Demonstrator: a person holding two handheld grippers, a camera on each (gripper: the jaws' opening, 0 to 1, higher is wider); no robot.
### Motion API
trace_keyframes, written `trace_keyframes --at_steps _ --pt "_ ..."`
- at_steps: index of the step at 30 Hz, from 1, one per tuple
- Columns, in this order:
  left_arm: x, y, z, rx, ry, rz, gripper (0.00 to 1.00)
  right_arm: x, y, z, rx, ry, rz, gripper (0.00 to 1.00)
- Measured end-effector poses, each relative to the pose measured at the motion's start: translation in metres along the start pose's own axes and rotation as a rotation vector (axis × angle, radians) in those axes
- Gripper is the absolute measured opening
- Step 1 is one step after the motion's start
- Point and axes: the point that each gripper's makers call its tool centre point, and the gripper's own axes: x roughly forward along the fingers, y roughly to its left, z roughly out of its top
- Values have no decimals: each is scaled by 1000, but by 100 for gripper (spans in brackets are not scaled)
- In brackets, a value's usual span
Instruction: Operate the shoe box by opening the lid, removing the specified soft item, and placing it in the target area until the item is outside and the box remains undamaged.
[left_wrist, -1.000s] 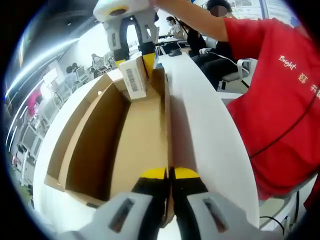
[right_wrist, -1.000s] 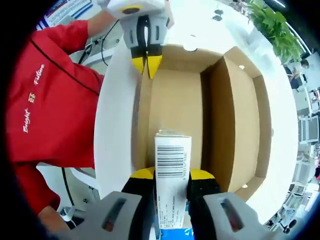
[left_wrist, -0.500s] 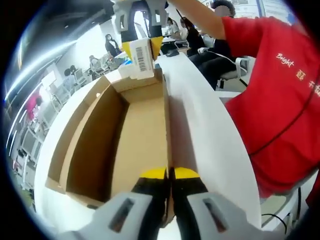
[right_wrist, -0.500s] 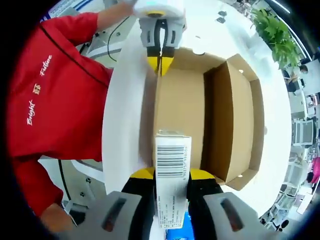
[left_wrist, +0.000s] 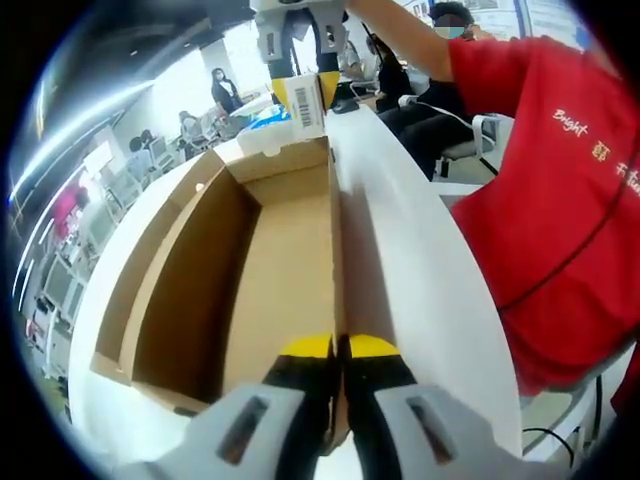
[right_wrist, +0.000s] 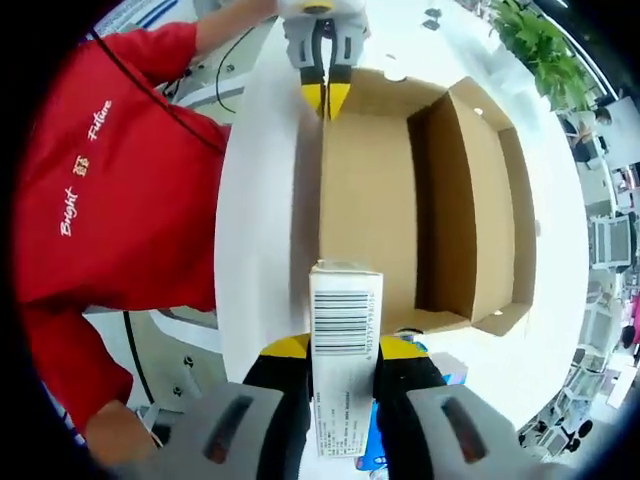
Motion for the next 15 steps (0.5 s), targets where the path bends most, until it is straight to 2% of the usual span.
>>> trace_keyframes --at_steps 6,15 --pt "0 0 1 2 0 1 3 -3 10 -16 36 -15 10 21" --pt "-1 -1 1 -2 2 -1 3 -3 26 -63 90 11 15 21"
